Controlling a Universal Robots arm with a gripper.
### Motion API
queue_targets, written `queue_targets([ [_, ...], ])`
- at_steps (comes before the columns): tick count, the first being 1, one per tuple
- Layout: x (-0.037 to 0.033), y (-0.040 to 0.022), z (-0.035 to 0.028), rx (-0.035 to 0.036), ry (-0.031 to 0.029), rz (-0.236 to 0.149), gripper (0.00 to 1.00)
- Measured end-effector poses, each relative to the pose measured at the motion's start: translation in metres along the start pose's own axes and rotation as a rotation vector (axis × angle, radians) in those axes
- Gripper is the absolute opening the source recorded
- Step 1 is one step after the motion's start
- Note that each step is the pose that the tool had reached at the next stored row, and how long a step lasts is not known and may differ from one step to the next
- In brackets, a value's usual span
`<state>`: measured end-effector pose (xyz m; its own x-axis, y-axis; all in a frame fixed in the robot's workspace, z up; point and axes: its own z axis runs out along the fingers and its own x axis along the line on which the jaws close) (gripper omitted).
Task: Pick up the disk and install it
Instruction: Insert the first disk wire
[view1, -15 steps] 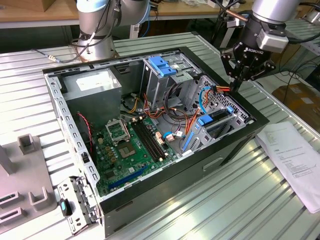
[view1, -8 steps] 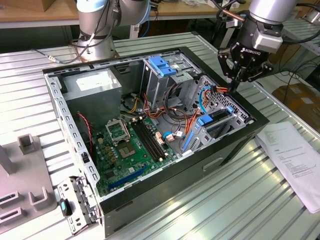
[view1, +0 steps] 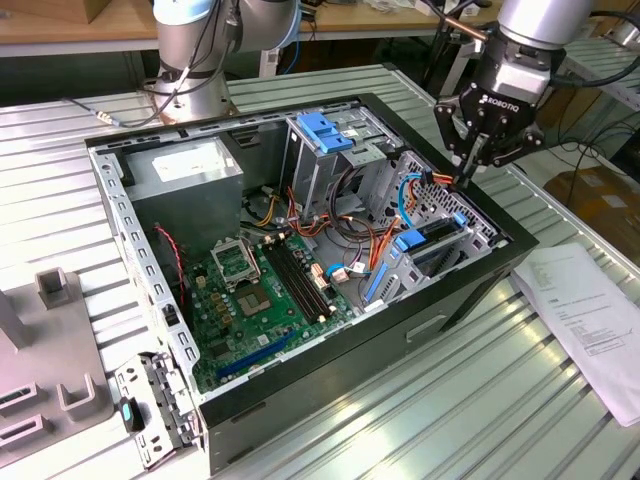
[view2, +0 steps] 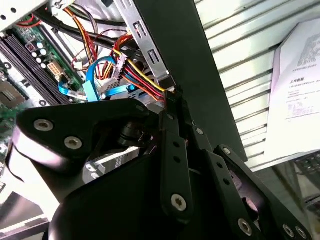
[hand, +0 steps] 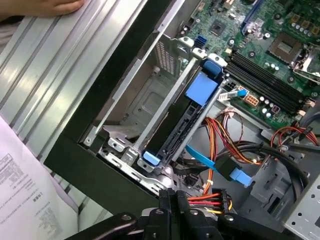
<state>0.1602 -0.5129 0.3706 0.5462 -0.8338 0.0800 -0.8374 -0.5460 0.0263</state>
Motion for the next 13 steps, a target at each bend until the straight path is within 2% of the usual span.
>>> queue_targets([
  [10,-0.0001,0.0000,0.0007,-0.0155,-0.0052,0.193,0.17],
  [13,-0.0001,0.0000,0.0009,-0.0193,-0.0064,0.241,0.17],
])
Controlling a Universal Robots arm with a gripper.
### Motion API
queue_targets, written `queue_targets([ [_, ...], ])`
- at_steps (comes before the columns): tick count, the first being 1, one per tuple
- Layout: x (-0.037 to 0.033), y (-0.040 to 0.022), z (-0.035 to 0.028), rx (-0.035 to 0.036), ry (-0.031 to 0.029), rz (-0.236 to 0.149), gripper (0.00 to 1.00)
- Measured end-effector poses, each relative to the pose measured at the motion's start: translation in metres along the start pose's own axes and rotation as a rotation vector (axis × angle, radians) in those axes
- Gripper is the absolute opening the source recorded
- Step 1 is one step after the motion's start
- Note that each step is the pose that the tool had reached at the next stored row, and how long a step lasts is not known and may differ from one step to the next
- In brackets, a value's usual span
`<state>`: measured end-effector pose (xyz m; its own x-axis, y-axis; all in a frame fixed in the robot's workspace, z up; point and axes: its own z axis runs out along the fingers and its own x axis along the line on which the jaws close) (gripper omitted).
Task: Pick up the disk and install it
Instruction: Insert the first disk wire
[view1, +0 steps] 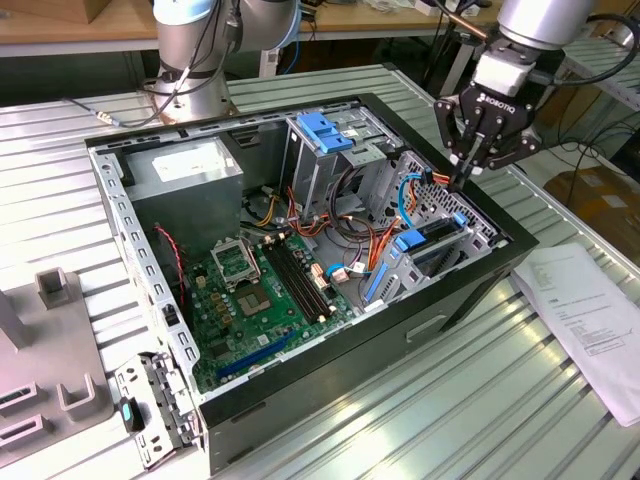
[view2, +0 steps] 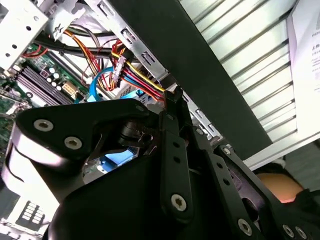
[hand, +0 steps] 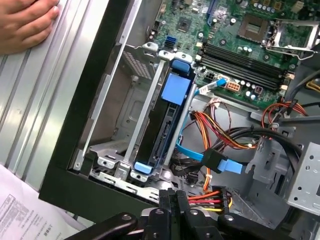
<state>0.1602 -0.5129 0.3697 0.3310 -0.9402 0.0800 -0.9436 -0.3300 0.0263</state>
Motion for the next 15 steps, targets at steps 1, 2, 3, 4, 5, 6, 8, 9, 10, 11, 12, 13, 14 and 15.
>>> queue_targets([
  [1,-0.0002,0.0004,0.0002,-0.0002,-0.0004,0.005,0.17],
  [2,-0.0016,0.0044,0.0003,-0.0006,-0.0004,0.008,0.17],
  [3,-0.0023,0.0064,0.0003,-0.0007,-0.0003,0.009,0.17],
  [4,-0.0028,0.0078,0.0004,-0.0009,-0.0003,0.011,0.17],
  [5,-0.0029,0.0083,0.0006,-0.0016,-0.0006,0.021,0.17],
  [6,-0.0029,0.0083,0.0006,-0.0027,-0.0007,0.033,0.17],
  [8,-0.0030,0.0084,0.0009,-0.0052,-0.0016,0.065,0.17],
  [9,-0.0030,0.0084,0.0012,-0.0070,-0.0023,0.088,0.17],
  [10,-0.0031,0.0083,0.0017,-0.0083,-0.0029,0.104,0.17],
  [11,-0.0031,0.0083,0.0021,-0.0096,-0.0033,0.120,0.17],
  [12,-0.0031,0.0083,0.0024,-0.0107,-0.0035,0.134,0.17],
  [13,-0.0031,0.0083,0.0027,-0.0121,-0.0039,0.151,0.17],
  [14,-0.0032,0.0083,0.0029,-0.0132,-0.0042,0.164,0.17],
  [15,-0.0032,0.0083,0.0032,-0.0144,-0.0047,0.180,0.17],
])
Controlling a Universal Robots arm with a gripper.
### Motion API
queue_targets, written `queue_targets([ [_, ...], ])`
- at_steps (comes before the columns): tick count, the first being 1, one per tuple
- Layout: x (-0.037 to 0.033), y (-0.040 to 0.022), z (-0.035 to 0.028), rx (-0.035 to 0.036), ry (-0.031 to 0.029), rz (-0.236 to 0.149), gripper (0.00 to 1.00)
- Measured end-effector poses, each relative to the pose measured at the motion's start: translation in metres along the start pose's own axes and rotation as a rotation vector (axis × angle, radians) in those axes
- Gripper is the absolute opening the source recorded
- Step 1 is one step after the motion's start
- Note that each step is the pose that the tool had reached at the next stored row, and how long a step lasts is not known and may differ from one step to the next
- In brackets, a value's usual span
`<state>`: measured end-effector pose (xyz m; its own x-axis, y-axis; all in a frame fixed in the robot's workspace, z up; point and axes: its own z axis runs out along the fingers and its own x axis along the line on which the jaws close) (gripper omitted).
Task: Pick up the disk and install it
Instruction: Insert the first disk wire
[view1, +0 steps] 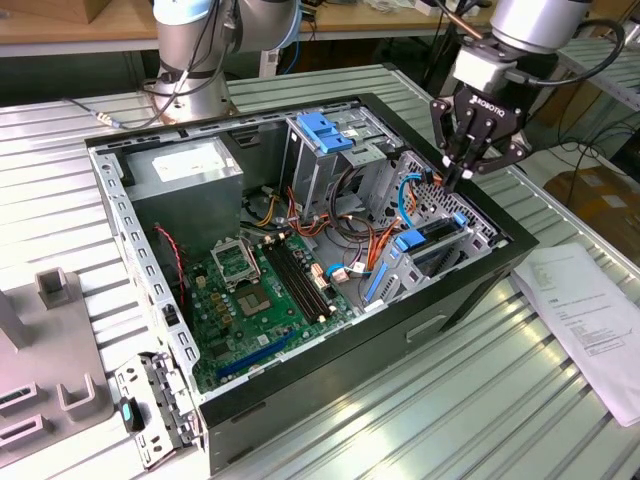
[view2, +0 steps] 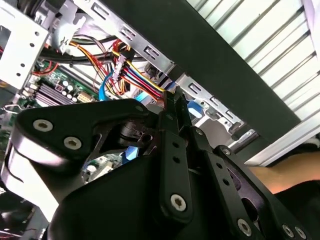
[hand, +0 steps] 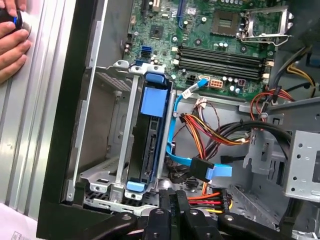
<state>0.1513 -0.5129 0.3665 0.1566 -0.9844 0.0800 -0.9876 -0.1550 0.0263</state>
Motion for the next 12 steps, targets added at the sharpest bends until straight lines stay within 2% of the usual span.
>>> queue_targets([
  [3,-0.0004,0.0016,0.0007,-0.0019,-0.0008,0.024,0.17],
  [6,-0.0014,0.0083,0.0014,-0.0027,-0.0010,0.033,0.17],
  [8,-0.0015,0.0084,0.0020,-0.0065,-0.0021,0.081,0.17],
  [9,-0.0013,0.0085,0.0023,-0.0074,-0.0025,0.091,0.17],
  [10,0.0004,0.0087,0.0026,-0.0080,-0.0028,0.094,0.17],
  [12,0.0097,0.0102,0.0037,-0.0084,-0.0036,0.094,0.17],
])
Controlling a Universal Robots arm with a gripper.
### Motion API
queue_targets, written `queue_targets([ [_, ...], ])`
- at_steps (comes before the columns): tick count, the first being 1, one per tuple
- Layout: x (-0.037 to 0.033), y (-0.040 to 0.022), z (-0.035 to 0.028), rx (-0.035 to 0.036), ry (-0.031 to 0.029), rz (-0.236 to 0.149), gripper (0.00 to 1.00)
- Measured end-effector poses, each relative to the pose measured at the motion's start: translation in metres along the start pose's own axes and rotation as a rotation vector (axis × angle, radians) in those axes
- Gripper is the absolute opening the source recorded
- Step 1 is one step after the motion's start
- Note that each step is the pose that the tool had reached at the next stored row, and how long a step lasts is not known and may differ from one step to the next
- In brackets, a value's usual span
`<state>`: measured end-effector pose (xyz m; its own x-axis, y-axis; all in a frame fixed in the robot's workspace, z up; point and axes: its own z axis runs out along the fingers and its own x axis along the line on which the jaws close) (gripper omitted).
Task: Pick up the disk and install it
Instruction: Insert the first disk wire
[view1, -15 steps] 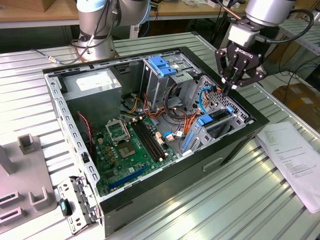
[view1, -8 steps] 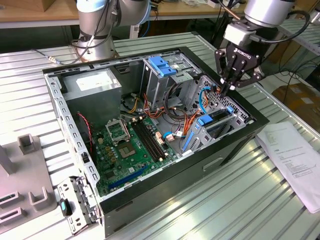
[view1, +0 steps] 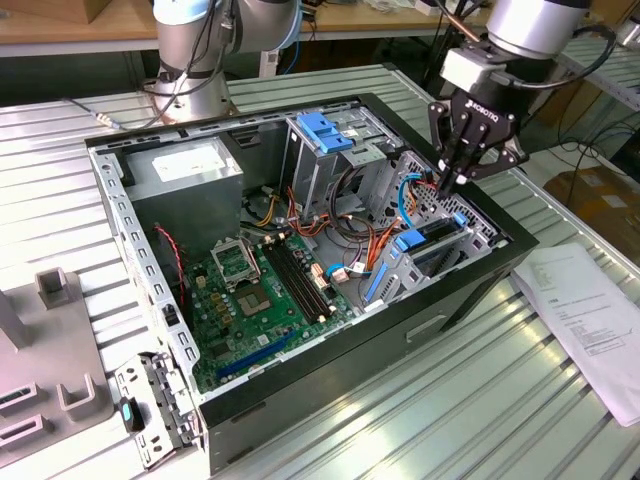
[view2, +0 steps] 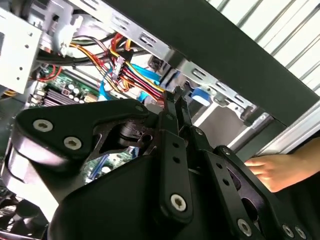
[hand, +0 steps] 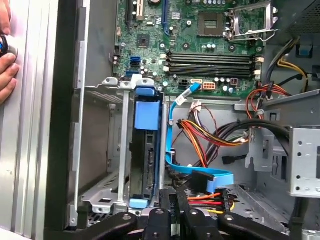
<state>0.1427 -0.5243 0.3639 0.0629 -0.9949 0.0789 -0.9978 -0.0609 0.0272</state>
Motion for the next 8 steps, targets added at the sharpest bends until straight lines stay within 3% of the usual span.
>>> queue_targets([
  [3,0.0078,0.0028,0.0013,0.0014,-0.0224,0.000,0.17],
  [4,0.0090,0.0040,0.0014,0.0024,-0.0383,-0.001,0.17],
  [5,0.0106,0.0045,0.0019,0.0029,-0.0465,-0.001,0.17],
  [8,0.0168,0.0077,0.0032,0.0043,-0.0513,-0.001,0.17],
])
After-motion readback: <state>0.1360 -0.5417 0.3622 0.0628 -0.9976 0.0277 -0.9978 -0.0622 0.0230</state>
